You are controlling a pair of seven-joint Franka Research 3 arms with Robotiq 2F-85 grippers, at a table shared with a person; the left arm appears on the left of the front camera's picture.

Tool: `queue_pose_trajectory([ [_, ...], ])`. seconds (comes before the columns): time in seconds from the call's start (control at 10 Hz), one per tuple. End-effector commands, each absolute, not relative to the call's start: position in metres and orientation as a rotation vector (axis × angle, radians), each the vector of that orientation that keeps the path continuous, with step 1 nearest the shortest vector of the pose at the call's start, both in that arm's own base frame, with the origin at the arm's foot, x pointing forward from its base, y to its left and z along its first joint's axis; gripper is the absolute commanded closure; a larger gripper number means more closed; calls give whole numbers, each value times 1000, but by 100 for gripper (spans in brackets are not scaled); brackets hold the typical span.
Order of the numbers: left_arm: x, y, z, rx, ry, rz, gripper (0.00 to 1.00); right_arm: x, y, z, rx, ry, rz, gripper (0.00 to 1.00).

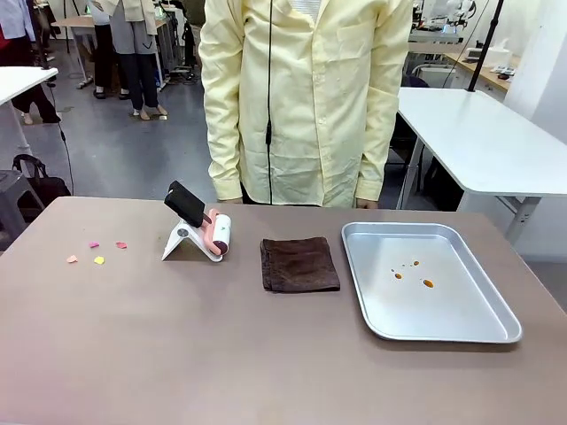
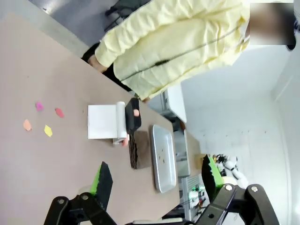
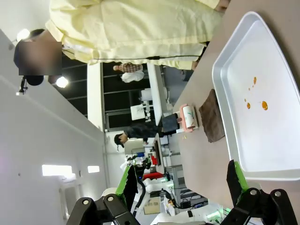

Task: Clean the surface of the table.
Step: Hold the Lint Roller with your left hand and the towel with your right hand.

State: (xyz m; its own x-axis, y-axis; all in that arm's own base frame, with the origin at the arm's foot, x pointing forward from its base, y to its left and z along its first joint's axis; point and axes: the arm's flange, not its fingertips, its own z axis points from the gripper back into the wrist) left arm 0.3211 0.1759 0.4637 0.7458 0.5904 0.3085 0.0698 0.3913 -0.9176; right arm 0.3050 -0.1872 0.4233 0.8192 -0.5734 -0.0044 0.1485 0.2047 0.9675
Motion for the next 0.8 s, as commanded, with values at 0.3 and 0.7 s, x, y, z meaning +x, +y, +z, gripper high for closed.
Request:
queue_pose_trajectory([
  [0.3,323,185,449,-1159,-689,415,0,307,-187,416,1273,-391,-513,0],
  [0.7,324,184,447,-1149,-678,431,0,307,-187,416,1273,-391,-513,0],
])
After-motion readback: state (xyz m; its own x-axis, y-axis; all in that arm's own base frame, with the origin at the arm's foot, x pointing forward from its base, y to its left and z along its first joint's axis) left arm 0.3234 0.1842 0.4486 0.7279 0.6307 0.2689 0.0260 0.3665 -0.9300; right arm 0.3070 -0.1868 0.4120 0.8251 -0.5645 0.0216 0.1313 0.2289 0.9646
